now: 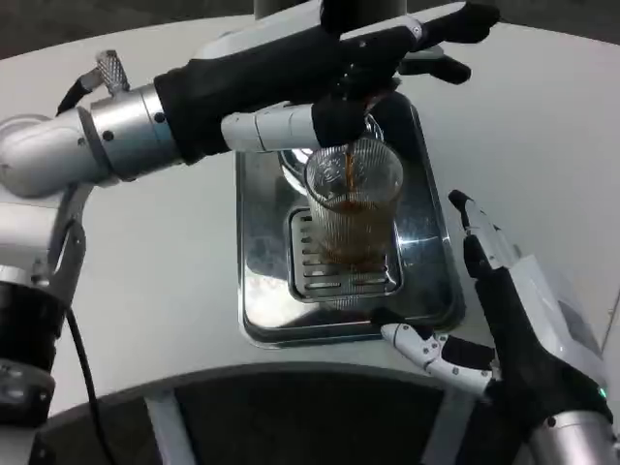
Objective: Grasp the cup under the faucet to collect the drink, then remove the cup.
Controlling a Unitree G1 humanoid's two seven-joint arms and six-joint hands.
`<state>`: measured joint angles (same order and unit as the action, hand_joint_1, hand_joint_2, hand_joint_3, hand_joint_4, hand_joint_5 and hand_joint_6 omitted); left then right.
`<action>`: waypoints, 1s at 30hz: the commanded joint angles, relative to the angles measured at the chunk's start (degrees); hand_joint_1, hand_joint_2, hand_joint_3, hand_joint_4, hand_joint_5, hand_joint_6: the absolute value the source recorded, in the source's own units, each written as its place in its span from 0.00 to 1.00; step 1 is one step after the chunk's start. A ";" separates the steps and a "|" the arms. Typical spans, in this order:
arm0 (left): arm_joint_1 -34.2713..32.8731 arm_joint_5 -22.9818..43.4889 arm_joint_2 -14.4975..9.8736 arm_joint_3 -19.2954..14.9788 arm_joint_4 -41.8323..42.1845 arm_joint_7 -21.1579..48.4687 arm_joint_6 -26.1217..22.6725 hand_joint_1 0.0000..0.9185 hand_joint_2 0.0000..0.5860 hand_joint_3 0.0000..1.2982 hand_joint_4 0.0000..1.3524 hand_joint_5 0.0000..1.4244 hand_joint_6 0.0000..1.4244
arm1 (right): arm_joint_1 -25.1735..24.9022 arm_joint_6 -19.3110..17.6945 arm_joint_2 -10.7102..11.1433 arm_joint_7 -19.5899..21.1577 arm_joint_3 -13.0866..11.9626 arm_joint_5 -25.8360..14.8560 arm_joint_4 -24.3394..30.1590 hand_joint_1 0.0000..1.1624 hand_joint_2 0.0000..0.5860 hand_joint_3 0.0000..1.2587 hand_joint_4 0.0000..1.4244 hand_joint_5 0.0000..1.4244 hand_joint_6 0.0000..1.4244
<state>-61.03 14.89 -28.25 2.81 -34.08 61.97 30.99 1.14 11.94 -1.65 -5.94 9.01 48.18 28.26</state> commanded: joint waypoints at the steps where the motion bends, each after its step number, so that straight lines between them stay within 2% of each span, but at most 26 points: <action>1: 3.27 -2.42 -1.28 1.19 -0.78 1.88 -0.86 0.00 0.01 0.03 0.00 0.08 0.00 | -2.82 0.83 0.65 2.23 -0.32 -2.00 -3.72 0.52 0.39 0.00 0.00 0.00 0.00; 12: 3.34 -2.22 -1.47 0.92 -1.36 1.87 -0.56 0.00 0.00 0.04 0.00 0.08 0.00 | -8.50 1.39 3.03 4.19 -0.54 -5.61 -9.33 0.52 0.38 0.00 0.00 0.00 0.00; 30: 3.74 -2.37 -1.81 0.82 -0.94 1.77 0.77 0.00 0.00 0.05 0.00 0.08 0.00 | -15.34 2.09 4.57 5.19 1.09 -9.39 -15.12 0.52 0.38 0.00 0.00 0.00 0.00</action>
<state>-60.50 14.98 -28.56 2.63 -34.16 61.96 32.45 -13.85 13.56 2.83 -1.44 9.65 39.47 13.79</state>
